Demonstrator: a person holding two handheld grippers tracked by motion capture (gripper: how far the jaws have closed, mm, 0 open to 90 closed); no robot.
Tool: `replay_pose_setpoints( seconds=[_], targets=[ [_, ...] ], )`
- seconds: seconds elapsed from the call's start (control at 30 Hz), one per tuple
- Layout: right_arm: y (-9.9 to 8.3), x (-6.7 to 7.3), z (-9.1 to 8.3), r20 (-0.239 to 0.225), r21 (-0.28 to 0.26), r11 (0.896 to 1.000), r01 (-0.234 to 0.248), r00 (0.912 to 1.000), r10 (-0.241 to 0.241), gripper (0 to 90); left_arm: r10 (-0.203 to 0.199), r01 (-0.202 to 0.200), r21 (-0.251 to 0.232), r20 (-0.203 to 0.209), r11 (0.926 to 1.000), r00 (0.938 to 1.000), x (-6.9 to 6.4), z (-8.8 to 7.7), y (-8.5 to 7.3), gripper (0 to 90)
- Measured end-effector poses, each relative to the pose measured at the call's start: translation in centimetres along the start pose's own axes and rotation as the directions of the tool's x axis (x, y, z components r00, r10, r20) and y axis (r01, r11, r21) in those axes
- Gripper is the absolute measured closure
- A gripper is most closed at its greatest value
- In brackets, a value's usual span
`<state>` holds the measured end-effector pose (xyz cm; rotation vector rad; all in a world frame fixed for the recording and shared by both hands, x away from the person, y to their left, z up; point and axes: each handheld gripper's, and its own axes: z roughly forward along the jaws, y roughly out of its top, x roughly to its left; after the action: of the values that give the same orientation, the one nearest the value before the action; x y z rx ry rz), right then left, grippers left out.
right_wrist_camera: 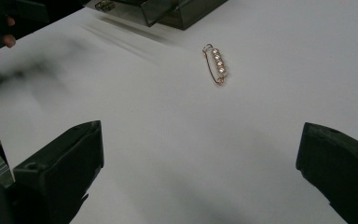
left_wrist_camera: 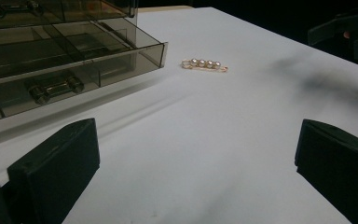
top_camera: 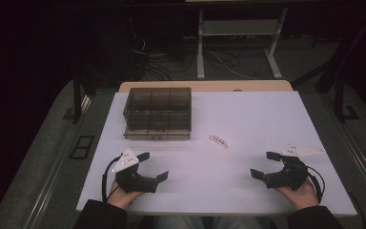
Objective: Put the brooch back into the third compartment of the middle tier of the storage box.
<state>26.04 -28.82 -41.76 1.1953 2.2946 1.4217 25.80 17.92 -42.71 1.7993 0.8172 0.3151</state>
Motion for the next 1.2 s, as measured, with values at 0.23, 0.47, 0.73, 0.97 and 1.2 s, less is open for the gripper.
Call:
replay_pose_setpoints(
  seconds=[0.23,0.47,0.73,0.97,1.2],
  targets=[
    [-0.1,0.1,0.0,-0.005,0.007,1.000,0.002,1.0000,-0.002,0.4,-0.005,0.005,-0.003,-0.002,1.0000,1.0000,0.0,0.0,0.0,0.0],
    [-0.2,0.0,-0.2,-0.012,0.038,0.999,-0.005,0.9999,0.005,0.3,0.001,-0.001,0.003,-0.005,1.0000,1.0000,0.0,0.0,-0.1,0.0],
    [0.6,0.4,-0.2,-0.019,0.071,0.997,0.015,0.9997,-0.014,0.4,-0.008,0.008,0.000,-0.012,1.0000,0.9999,0.0,-0.1,-0.1,0.0],
    [1.5,0.5,0.0,-0.022,0.083,0.996,0.026,0.9995,-0.024,0.4,-0.006,0.006,0.001,-0.013,1.0000,0.9999,0.0,-0.1,-0.2,0.0],
    [2.4,0.6,0.0,-0.029,0.095,0.995,0.041,0.9989,-0.038,0.3,-0.006,0.006,0.001,-0.009,1.0000,0.9999,0.0,-0.1,-0.1,0.0]
  ],
)
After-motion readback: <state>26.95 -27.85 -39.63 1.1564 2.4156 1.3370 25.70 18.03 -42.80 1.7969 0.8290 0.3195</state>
